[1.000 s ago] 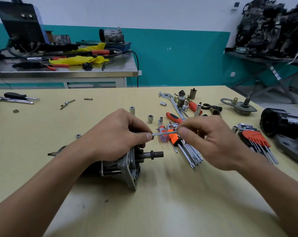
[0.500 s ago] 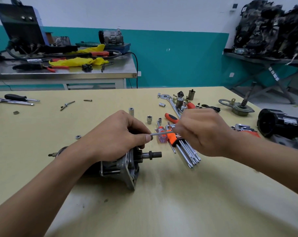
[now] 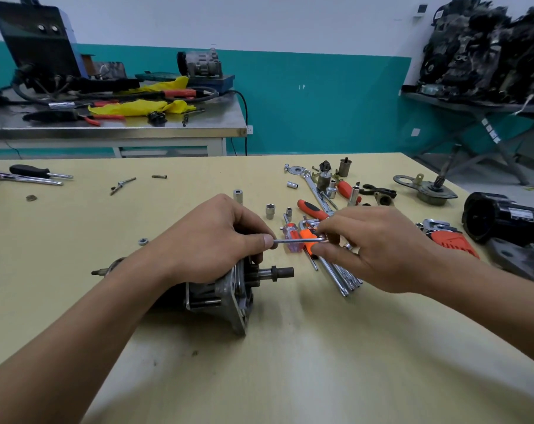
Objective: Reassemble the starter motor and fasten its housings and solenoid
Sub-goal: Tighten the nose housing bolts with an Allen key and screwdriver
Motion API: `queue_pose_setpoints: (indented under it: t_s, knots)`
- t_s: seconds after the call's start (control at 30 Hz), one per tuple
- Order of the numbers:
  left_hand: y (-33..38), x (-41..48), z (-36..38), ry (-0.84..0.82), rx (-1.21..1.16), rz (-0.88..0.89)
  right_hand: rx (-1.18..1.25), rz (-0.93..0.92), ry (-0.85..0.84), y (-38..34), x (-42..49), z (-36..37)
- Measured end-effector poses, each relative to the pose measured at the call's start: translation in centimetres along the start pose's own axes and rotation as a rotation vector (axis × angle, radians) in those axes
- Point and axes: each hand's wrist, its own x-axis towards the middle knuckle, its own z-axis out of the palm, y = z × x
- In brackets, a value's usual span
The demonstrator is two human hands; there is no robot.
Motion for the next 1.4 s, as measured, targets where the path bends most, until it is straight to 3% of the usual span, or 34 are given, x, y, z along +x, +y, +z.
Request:
queue_pose_setpoints:
  t_s: [0.1, 0.17, 0.27, 0.37, 0.43, 0.47, 0.53, 0.6, 0.67, 0.83, 0.9, 0.93, 1.03, 1.07, 1.1, 1.17, 1.3, 1.4]
  knots:
    - [0.0, 0.0, 0.1, 0.006, -0.011, 0.004, 0.121, 0.048, -0.039, -0.5, 0.2, 0.3]
    - [0.1, 0.0, 0.1, 0.003, -0.022, 0.006, 0.543, 0.323, -0.099, -1.8, 0.2, 0.6]
    - [0.1, 0.0, 0.0, 0.002, -0.024, 0.004, 1.305, 0.915, -0.248, -3.1, 0.4, -0.1]
    - [0.2, -0.1, 0.0, 0.009, -0.020, -0.002, 1.385, 1.050, -0.321, -3.3, 0.7, -0.8]
    - [0.2, -0.2, 0.0, 0.015, -0.019, -0.006, 1.163, 0.927, -0.297, -3.3, 1.0, -1.3]
    - [0.2, -0.2, 0.0, 0.015, -0.020, -0.007, 0.961, 0.771, -0.247, -3.2, 0.9, -1.4]
    - [0.1, -0.1, 0.0, 0.012, -0.017, -0.010, 0.365, 0.265, -0.070, -2.4, 0.3, -1.7]
    - [0.0, -0.1, 0.0, 0.012, -0.011, -0.014, -0.050, -0.152, 0.047, -1.1, -0.1, -1.7]
    - [0.0, -0.1, 0.0, 0.012, -0.008, -0.012, -0.168, -0.318, 0.064, 0.0, -0.2, -1.2]
    - [-0.1, 0.0, 0.0, 0.013, -0.023, 0.001, -0.141, -0.393, 0.174, 0.6, 0.5, -0.2]
    - [-0.2, 0.1, 0.0, 0.004, -0.035, 0.008, 0.044, -0.261, 0.161, -0.2, 0.9, 0.1]
    - [-0.1, 0.1, 0.0, -0.001, -0.038, 0.008, 0.221, -0.087, 0.143, -0.8, 1.2, 0.3]
    - [-0.1, 0.1, 0.0, 0.004, -0.026, -0.005, 1.148, 0.847, -0.122, -2.3, 2.8, 0.6]
    - [-0.1, 0.0, 0.0, 0.008, -0.020, -0.011, 1.350, 1.052, -0.208, -2.4, 3.0, 0.7]
    - [-0.1, 0.0, 0.0, 0.008, -0.020, -0.012, 1.399, 1.122, -0.258, -2.4, 2.9, 0.8]
    - [0.0, 0.0, 0.0, 0.011, -0.027, -0.004, 1.223, 1.004, -0.274, -2.1, 2.5, 0.3]
    - [-0.1, 0.0, 0.0, 0.013, -0.031, -0.005, 0.238, 0.281, -0.036, -0.6, 1.3, -0.5]
    - [-0.1, 0.0, 0.0, 0.010, -0.030, -0.011, -0.078, -0.128, 0.063, 1.1, 0.5, -0.8]
